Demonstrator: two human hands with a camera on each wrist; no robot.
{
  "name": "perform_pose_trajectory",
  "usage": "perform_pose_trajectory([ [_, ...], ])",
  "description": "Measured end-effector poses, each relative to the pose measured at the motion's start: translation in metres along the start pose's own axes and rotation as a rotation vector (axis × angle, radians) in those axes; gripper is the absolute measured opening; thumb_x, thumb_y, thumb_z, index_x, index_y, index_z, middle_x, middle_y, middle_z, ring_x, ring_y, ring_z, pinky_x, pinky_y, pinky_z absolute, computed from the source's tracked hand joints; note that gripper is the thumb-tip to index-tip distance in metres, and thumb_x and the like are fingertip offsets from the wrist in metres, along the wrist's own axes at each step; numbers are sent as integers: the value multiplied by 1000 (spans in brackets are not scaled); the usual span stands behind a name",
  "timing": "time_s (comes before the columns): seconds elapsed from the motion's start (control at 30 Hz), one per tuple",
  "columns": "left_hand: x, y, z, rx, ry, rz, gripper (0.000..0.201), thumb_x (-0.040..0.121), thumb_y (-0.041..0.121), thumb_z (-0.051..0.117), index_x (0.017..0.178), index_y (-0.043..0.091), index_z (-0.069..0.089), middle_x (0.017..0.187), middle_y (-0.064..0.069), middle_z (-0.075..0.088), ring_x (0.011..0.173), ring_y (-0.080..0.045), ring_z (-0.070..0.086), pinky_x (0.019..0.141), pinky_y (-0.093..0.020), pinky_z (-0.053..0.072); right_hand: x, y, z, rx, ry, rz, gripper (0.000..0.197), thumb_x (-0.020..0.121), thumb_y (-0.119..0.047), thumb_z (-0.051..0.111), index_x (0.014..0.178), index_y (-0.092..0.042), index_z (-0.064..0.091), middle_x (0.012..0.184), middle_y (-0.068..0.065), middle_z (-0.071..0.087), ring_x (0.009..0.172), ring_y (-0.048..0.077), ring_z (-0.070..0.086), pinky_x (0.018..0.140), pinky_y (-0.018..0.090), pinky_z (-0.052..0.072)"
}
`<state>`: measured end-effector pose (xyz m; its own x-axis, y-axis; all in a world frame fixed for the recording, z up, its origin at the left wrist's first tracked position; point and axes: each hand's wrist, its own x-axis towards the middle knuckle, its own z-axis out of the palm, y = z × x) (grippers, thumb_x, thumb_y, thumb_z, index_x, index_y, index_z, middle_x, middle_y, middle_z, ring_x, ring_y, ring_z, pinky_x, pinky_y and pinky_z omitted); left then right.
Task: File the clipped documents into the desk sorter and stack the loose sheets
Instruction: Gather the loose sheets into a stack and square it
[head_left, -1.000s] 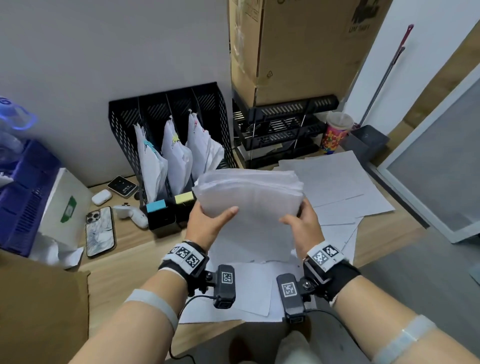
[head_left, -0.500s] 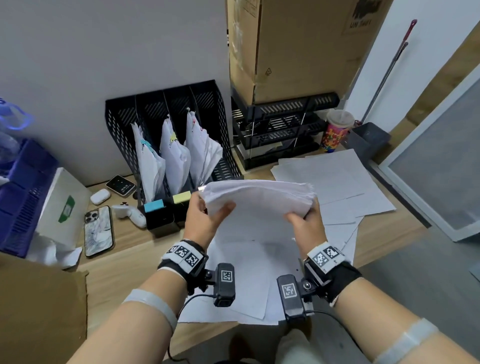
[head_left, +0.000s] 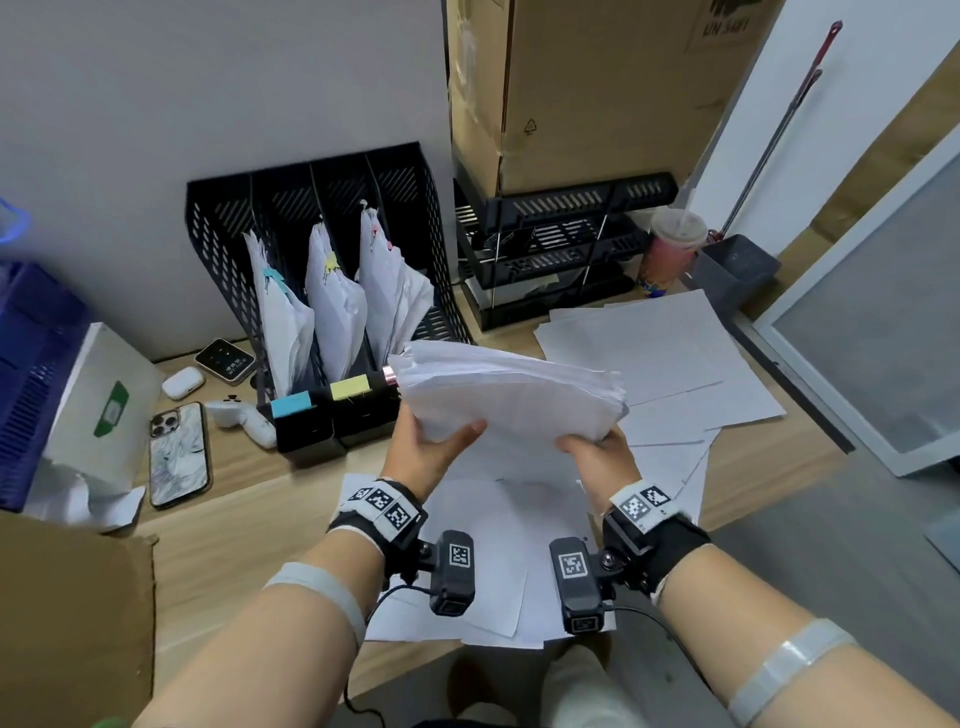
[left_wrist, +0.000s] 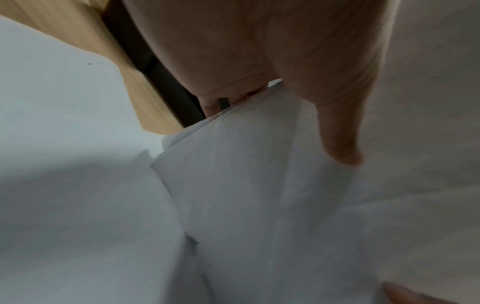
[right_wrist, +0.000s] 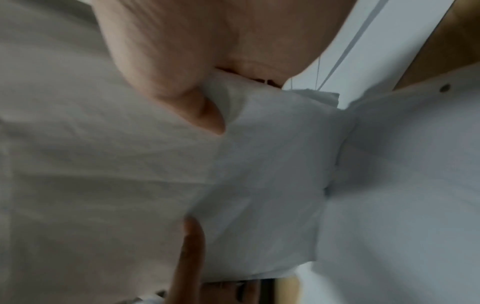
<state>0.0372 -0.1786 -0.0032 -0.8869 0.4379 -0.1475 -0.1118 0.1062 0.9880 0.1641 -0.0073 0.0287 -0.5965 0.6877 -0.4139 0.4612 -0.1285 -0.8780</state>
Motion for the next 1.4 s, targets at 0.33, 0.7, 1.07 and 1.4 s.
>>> perform_pose_trajectory([
  [0.33, 24, 26, -11, 176, 26, 115, 29, 94, 6, 59, 120, 20, 60, 117, -3, 69, 109, -14, 64, 100, -28, 48, 19, -25, -11, -157, -64, -236, 13, 90, -22, 65, 101, -15, 67, 99, 4, 72, 92, 22, 67, 86, 33, 54],
  [0.7, -15, -63, -64, 881, -187, -517, 53, 93, 25, 59, 143, 19, 45, 147, -10, 47, 131, -27, 50, 107, -33, 41, 8, 84, 12, -574, -255, 430, 41, 91, -36, 52, 119, -7, 59, 99, 8, 62, 84, 25, 59, 80, 29, 48],
  [1.07, -39, -79, -71, 712, -223, -463, 58, 91, 8, 56, 145, 18, 39, 140, -5, 57, 126, -24, 56, 110, -36, 42, -2, 74, 49, -507, -154, 432, 17, 81, -27, 50, 84, -11, 47, 81, 7, 50, 74, 27, 51, 68, 32, 42],
  [1.4, -34, -84, -64, 776, -238, -518, 46, 86, 38, 70, 121, 14, 54, 115, -4, 65, 96, -24, 59, 81, -31, 45, -6, 81, 62, -569, -90, 358, 38, 81, -23, 51, 118, -18, 52, 114, 11, 59, 96, 32, 58, 77, 30, 48],
])
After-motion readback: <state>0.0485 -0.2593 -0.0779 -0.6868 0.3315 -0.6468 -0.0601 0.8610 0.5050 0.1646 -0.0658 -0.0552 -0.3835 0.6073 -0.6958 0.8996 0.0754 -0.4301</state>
